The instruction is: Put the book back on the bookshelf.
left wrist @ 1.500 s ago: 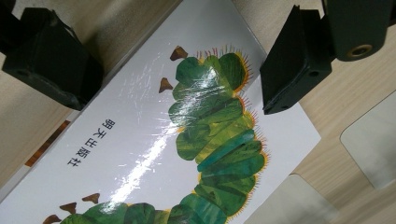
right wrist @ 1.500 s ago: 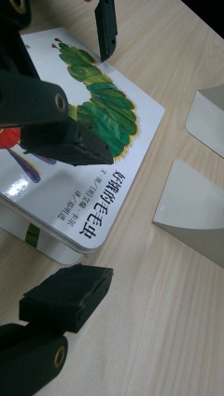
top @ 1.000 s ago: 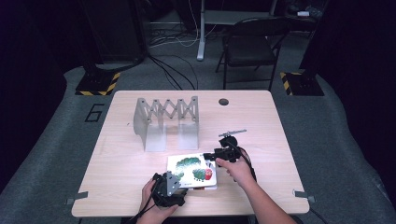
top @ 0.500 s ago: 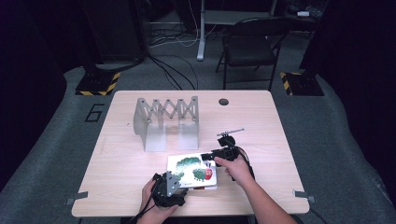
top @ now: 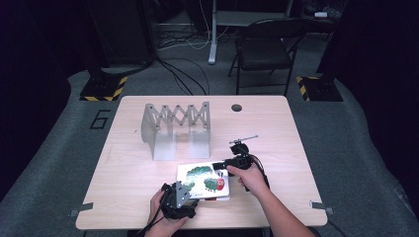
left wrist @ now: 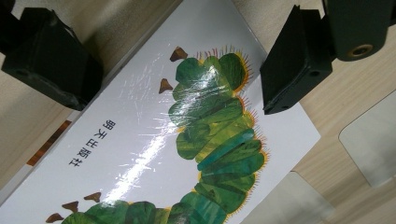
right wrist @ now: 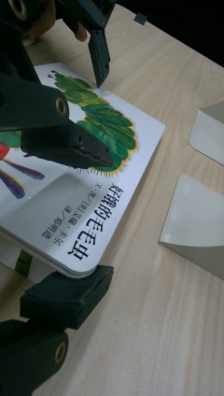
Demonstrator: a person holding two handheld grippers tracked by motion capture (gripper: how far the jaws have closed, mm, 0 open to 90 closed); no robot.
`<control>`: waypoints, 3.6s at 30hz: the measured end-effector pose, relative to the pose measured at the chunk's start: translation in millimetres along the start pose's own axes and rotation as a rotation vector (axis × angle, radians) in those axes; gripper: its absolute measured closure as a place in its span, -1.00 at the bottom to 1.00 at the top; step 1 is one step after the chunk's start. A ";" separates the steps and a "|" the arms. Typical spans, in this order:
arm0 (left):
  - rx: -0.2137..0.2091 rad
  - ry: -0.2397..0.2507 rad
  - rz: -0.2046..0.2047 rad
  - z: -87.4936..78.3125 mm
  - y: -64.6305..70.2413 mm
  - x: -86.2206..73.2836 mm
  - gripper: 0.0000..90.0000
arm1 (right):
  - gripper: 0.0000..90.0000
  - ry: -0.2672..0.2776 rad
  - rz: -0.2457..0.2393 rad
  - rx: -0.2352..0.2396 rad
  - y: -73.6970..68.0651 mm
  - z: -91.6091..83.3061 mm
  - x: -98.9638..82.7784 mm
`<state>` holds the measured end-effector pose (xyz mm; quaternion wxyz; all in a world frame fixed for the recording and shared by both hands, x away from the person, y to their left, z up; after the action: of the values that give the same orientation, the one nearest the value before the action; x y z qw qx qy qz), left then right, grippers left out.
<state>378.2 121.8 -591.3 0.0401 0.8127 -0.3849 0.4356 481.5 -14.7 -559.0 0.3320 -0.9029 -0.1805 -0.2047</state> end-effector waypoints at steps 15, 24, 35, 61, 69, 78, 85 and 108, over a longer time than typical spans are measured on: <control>0.000 0.000 0.001 0.0 0.1 0.1 -0.71 | -0.03 -0.014 0.025 0.010 6.4 3.8 -0.6; 0.000 0.001 0.001 0.1 0.1 0.1 -0.71 | -0.09 -0.010 0.064 0.013 9.0 -1.2 0.8; -0.001 0.000 0.001 0.0 0.1 0.1 -0.71 | -0.07 -0.026 0.024 0.017 3.2 4.5 -2.3; -0.029 -0.004 0.042 -1.7 0.3 0.3 -0.72 | -0.12 -0.048 0.033 0.010 9.2 12.2 -7.6; -0.037 -0.017 0.035 -5.0 0.8 -1.7 -0.66 | -0.07 -0.054 0.027 0.007 9.3 12.0 -8.2; -0.038 -0.053 0.011 -11.3 -5.1 -7.7 -0.64 | -0.06 -0.046 0.041 0.004 9.8 12.0 -7.9; -0.036 -0.059 -0.003 -13.9 -8.7 -8.0 -0.64 | -0.06 -0.046 0.041 0.004 9.8 12.0 -7.9; -0.028 -0.036 -0.094 -27.9 -31.6 -4.8 -0.59 | -0.05 -0.054 0.031 0.013 10.3 11.3 -8.5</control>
<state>378.6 157.9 -569.0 0.0650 0.8370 -0.3529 0.4132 481.9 -16.1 -576.4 0.3361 -0.9086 -0.1769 -0.1740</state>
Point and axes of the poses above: each handheld gripper's, and its own axes: z roughly forward along the jaws, x roughly out of its top, y roughly to its right, the point moved 10 cm from there along z, roughly forward along the jaws, and after that the axes turned 4 degrees about z, right-handed, at the moved point
